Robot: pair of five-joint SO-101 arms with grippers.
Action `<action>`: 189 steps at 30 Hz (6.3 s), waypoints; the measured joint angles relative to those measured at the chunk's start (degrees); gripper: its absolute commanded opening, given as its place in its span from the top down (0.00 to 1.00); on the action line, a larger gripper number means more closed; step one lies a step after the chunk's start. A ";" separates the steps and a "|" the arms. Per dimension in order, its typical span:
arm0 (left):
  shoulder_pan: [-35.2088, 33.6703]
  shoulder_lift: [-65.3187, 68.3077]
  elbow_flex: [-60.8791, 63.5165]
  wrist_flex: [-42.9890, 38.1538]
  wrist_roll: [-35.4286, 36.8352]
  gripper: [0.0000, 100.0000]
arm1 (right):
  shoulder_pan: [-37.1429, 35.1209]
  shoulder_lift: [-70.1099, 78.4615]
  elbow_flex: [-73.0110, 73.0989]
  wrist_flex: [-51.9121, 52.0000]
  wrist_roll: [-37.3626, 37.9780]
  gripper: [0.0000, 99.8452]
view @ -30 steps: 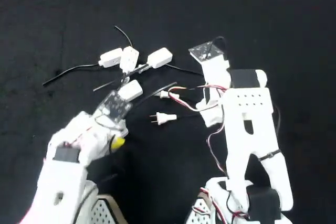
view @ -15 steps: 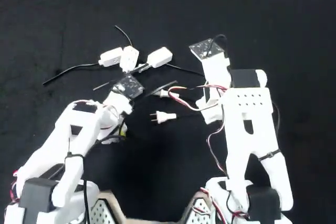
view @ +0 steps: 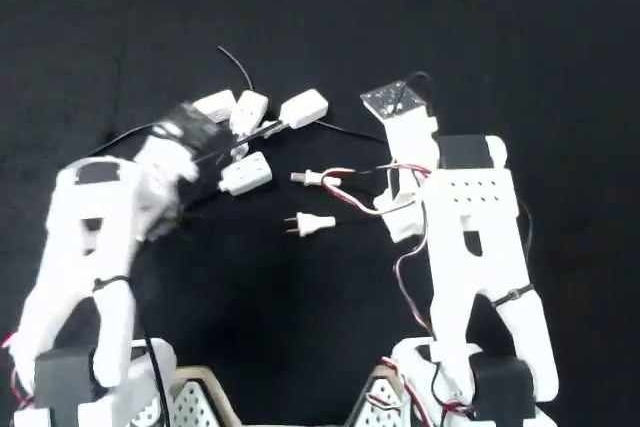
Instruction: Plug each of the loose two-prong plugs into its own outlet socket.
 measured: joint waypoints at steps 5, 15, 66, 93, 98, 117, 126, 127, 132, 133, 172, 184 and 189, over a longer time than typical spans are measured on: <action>-4.57 3.87 -2.64 -6.42 -0.88 0.94 | -0.09 0.00 1.49 -4.04 -0.18 0.94; -6.95 30.51 -15.91 -14.95 4.66 0.65 | -5.80 0.00 5.36 -8.62 -7.74 0.94; 19.87 33.58 -19.25 -15.03 -1.67 0.66 | 1.05 0.00 11.96 -15.12 -7.82 0.94; 19.69 8.88 -3.96 2.73 -5.54 0.95 | 1.05 0.00 12.31 -15.82 -7.91 0.94; 19.78 -5.89 16.70 -1.85 -12.48 0.94 | 1.05 0.00 12.31 -15.82 -7.91 0.94; 21.63 -66.29 48.35 9.32 -16.26 0.60 | 1.05 0.00 12.31 -15.82 -7.91 0.94; 28.75 -81.05 48.35 20.48 -20.04 0.60 | 1.05 0.00 12.31 -15.30 -7.91 0.94; 29.27 -81.05 48.18 20.48 -20.04 0.60 | 1.05 0.00 12.31 -15.30 -7.91 0.94; 30.07 -80.88 40.44 24.35 -17.58 0.60 | 1.05 0.00 12.31 -15.30 -7.91 0.94; 30.15 -80.79 38.33 25.41 -16.79 0.60 | 1.05 0.00 12.31 -15.30 -7.91 0.94; 1.85 -80.62 50.55 12.66 9.23 0.60 | -20.66 30.33 -0.62 -34.20 -77.54 0.81; 1.76 -80.62 50.99 12.22 9.05 0.60 | -23.38 32.97 -9.67 -15.82 -73.05 0.81; 1.76 -80.62 50.99 12.22 9.05 0.60 | -20.92 33.05 -17.93 -9.93 -72.09 0.90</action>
